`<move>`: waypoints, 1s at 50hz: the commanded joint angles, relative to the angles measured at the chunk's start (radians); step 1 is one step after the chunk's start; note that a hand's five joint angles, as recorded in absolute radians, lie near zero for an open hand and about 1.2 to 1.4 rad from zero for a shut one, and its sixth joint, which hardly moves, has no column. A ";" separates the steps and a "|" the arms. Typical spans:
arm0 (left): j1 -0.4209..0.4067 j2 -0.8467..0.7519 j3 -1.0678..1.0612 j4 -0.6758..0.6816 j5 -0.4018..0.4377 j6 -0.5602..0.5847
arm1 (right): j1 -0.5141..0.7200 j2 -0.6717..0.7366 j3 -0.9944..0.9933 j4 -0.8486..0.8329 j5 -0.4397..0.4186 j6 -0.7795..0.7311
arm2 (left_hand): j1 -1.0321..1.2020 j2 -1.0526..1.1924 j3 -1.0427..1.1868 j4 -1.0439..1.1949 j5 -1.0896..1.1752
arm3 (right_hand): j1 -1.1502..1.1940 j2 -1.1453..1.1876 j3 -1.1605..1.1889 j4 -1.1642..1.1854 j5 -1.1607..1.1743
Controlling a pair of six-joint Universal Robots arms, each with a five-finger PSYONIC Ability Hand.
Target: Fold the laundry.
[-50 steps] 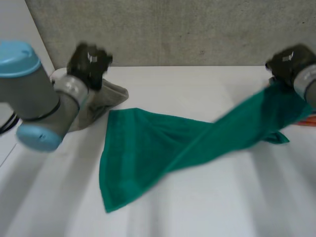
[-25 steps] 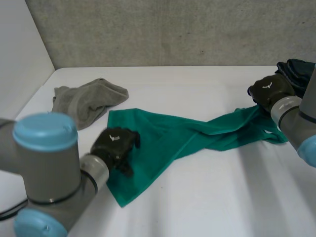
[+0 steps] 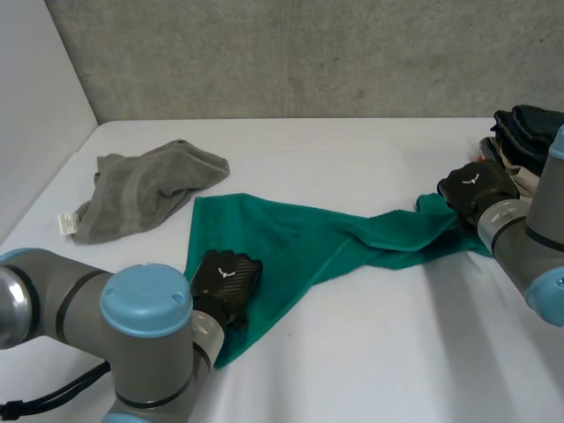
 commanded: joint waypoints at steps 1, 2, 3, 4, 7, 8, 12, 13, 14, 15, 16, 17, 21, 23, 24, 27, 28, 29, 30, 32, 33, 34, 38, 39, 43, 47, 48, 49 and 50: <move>0.004 -0.018 0.008 0.054 -0.005 0.045 | -0.002 -0.005 0.002 0.002 -0.002 0.001 | 0.575 0.595 0.596 0.595 0.599 | 0.263 0.222 0.211 0.199 0.227; 0.004 0.002 0.008 0.064 -0.005 0.058 | -0.002 -0.008 0.002 0.002 -0.002 0.001 | 0.575 0.595 0.596 0.595 0.599 | 0.263 0.222 0.211 0.199 0.227; 0.006 0.017 0.008 0.069 -0.005 0.064 | -0.002 -0.012 0.002 0.003 -0.002 0.001 | 0.575 0.595 0.596 0.595 0.599 | 0.263 0.222 0.211 0.199 0.227; 0.007 0.036 0.008 0.074 -0.005 0.070 | -0.004 -0.030 0.002 0.011 0.000 -0.001 | 0.575 0.595 0.596 0.595 0.599 | 0.263 0.222 0.211 0.199 0.227; 0.039 0.111 0.003 0.072 -0.005 0.091 | -0.004 -0.075 0.004 0.020 0.006 -0.011 | 0.575 0.595 0.596 0.595 0.599 | 0.263 0.222 0.211 0.199 0.227; 0.049 0.132 -0.002 0.072 0.000 0.095 | -0.005 -0.109 0.005 0.037 0.004 -0.014 | 0.575 0.595 0.596 0.595 0.599 | 0.263 0.222 0.211 0.199 0.227; 0.078 0.313 -0.015 0.046 0.006 0.108 | -0.021 -0.202 -0.013 0.156 -0.002 -0.054 | 0.575 0.595 0.596 0.595 0.599 | 0.263 0.222 0.211 0.199 0.227; 0.087 0.397 -0.022 0.008 0.015 0.113 | -0.030 -0.224 -0.018 0.190 -0.003 -0.076 | 0.575 0.595 0.596 0.595 0.599 | 0.263 0.222 0.211 0.199 0.227; 0.093 0.437 -0.020 -0.017 0.023 0.115 | -0.039 -0.245 -0.024 0.227 -0.005 -0.100 | 0.575 0.595 0.596 0.595 0.599 | 0.263 0.222 0.211 0.199 0.227; 0.099 0.474 -0.017 -0.044 0.030 0.115 | -0.053 -0.265 -0.032 0.264 -0.010 -0.126 | 0.575 0.595 0.596 0.595 0.599 | 0.263 0.222 0.211 0.199 0.227; 0.107 0.508 -0.012 -0.075 0.041 0.115 | -0.080 -0.308 -0.050 0.334 -0.023 -0.183 | 0.575 0.595 0.596 0.595 0.599 | 0.263 0.222 0.211 0.199 0.227; 0.130 0.568 0.004 -0.140 0.067 0.116 | -0.090 -0.328 -0.059 0.368 -0.034 -0.209 | 0.575 0.595 0.596 0.595 0.599 | 0.263 0.222 0.211 0.199 0.227; 0.206 0.654 0.076 -0.330 0.143 0.113 | -0.113 -0.414 -0.094 0.491 -0.094 -0.320 | 0.575 0.595 0.596 0.595 0.599 | 0.263 0.222 0.211 0.199 0.227; 0.239 0.660 0.109 -0.415 0.171 0.113 | -0.114 -0.445 -0.113 0.525 -0.121 -0.346 | 0.575 0.595 0.596 0.595 0.599 | 0.263 0.222 0.211 0.199 0.227; 0.256 0.657 0.127 -0.454 0.184 0.111 | -0.113 -0.449 -0.114 0.532 -0.129 -0.347 | 0.575 0.595 0.596 0.595 0.599 | 0.263 0.222 0.211 0.199 0.227; 0.296 0.617 0.167 -0.573 0.219 0.115 | -0.117 -0.449 -0.108 0.548 -0.149 -0.347 | 0.575 0.595 0.596 0.595 0.599 | 0.263 0.222 0.211 0.199 0.227; 0.302 0.567 0.182 -0.596 0.222 0.118 | -0.117 -0.449 -0.105 0.551 -0.151 -0.347 | 0.575 0.595 0.596 0.595 0.599 | 0.263 0.222 0.211 0.199 0.227; 0.303 0.539 0.188 -0.598 0.220 0.118 | -0.117 -0.449 -0.101 0.554 -0.154 -0.347 | 0.575 0.595 0.596 0.595 0.599 | 0.263 0.222 0.211 0.199 0.227; 0.306 0.513 0.193 -0.597 0.220 0.119 | -0.119 -0.443 -0.096 0.557 -0.155 -0.346 | 0.575 0.595 0.596 0.595 0.599 | 0.263 0.222 0.211 0.199 0.227; 0.312 0.428 0.219 -0.586 0.222 0.118 | -0.119 -0.413 -0.085 0.551 -0.166 -0.337 | 0.575 0.595 0.596 0.595 0.599 | 0.263 0.222 0.211 0.199 0.227; 0.312 0.397 0.230 -0.581 0.220 0.118 | -0.117 -0.393 -0.085 0.546 -0.168 -0.329 | 0.575 0.595 0.596 0.595 0.599 | 0.263 0.222 0.211 0.199 0.227; 0.311 0.364 0.244 -0.577 0.220 0.118 | -0.113 -0.336 -0.094 0.545 -0.163 -0.318 | 0.575 0.595 0.596 0.595 0.599 | 0.263 0.222 0.211 0.199 0.227; 0.316 0.191 0.343 -0.538 0.217 0.131 | -0.110 -0.182 -0.165 0.526 -0.157 -0.285 | 0.575 0.595 0.596 0.595 0.599 | 0.263 0.222 0.211 0.199 0.227; 0.316 0.154 0.371 -0.529 0.217 0.141 | -0.108 -0.151 -0.191 0.511 -0.155 -0.271 | 0.575 0.595 0.596 0.595 0.599 | 0.263 0.222 0.211 0.199 0.227; 0.323 -0.002 0.593 -0.433 0.213 0.219 | -0.105 -0.043 -0.309 0.370 -0.126 -0.182 | 0.575 0.595 0.596 0.595 0.599 | 0.263 0.222 0.211 0.199 0.227; 0.322 -0.047 0.841 -0.178 0.213 0.259 | -0.076 0.046 -0.482 0.058 -0.030 -0.070 | 0.575 0.595 0.596 0.595 0.599 | 0.263 0.222 0.211 0.199 0.227; 0.325 -0.045 0.875 -0.110 0.213 0.257 | -0.070 0.049 -0.501 -0.014 -0.014 -0.053 | 0.575 0.595 0.596 0.595 0.599 | 0.263 0.222 0.211 0.199 0.227; 0.325 -0.042 0.889 -0.057 0.213 0.256 | -0.059 0.045 -0.524 -0.169 0.010 -0.016 | 0.575 0.595 0.596 0.595 0.599 | 0.263 0.222 0.211 0.199 0.227; 0.328 -0.036 0.906 0.068 0.214 0.245 | -0.056 0.040 -0.524 -0.251 0.016 -0.001 | 0.575 0.595 0.596 0.595 0.599 | 0.263 0.222 0.211 0.199 0.227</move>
